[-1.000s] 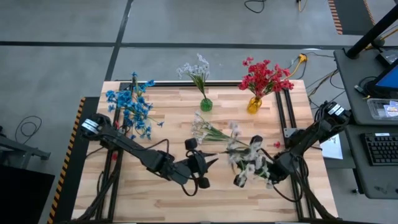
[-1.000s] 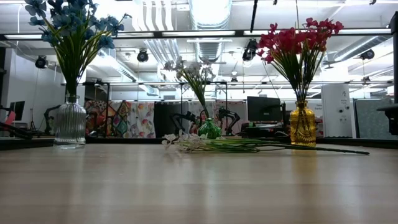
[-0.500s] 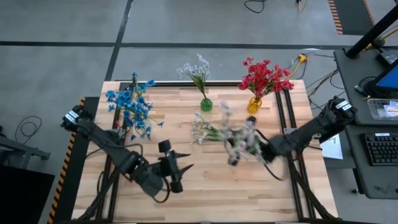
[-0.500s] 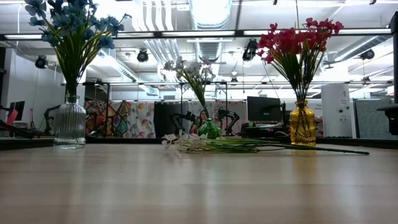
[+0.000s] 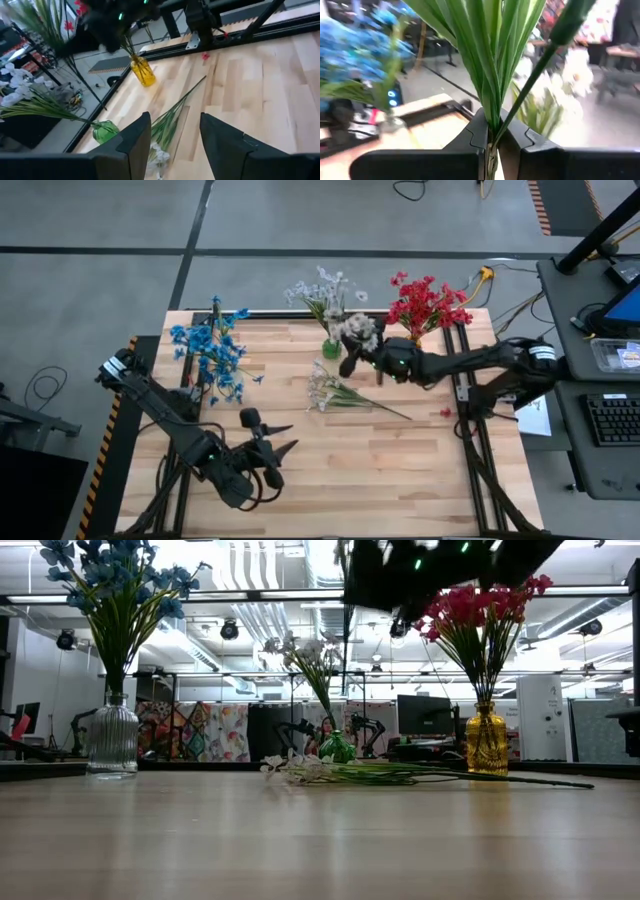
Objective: Sort flowers into vase by color
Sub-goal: Put the white flowers into the green vase
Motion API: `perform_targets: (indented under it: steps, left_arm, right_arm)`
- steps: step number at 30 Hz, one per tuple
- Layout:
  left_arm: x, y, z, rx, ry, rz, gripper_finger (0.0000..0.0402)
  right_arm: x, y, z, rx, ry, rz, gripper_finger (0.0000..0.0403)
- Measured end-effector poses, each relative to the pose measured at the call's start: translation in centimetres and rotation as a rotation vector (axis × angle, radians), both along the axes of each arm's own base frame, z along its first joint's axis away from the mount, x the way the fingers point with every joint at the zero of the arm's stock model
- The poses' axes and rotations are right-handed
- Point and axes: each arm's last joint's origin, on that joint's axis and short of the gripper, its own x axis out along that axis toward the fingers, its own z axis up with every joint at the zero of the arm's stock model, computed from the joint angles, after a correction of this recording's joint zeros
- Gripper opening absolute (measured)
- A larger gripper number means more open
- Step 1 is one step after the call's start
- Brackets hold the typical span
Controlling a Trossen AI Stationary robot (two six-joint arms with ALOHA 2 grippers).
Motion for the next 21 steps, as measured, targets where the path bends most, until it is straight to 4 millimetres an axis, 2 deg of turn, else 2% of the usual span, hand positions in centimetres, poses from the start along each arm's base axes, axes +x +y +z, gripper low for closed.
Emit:
perform_targets:
  steps: [4, 8, 15, 21]
  left_arm:
    - [-0.1, 0.2, -0.1, 0.031, 0.019, 0.011, 0.0155]
    - [-0.3, 0.4, -0.2, 0.059, 0.027, 0.029, 0.0155]
    - [-0.3, 0.4, -0.2, 0.064, 0.029, 0.031, 0.0155]
    - [-0.3, 0.4, -0.3, 0.068, 0.032, 0.033, 0.0155]
  right_arm:
    - [0.9, -1.9, -2.2, 0.036, 0.042, -0.053, 0.0018]
    - [1.8, -2.3, -3.5, 0.015, 0.045, -0.064, 0.0018]
    - [2.3, -3.1, -3.8, -0.088, 0.002, -0.169, 0.0018]
    - [2.4, -4.9, -4.4, -0.103, -0.009, -0.227, 0.0018]
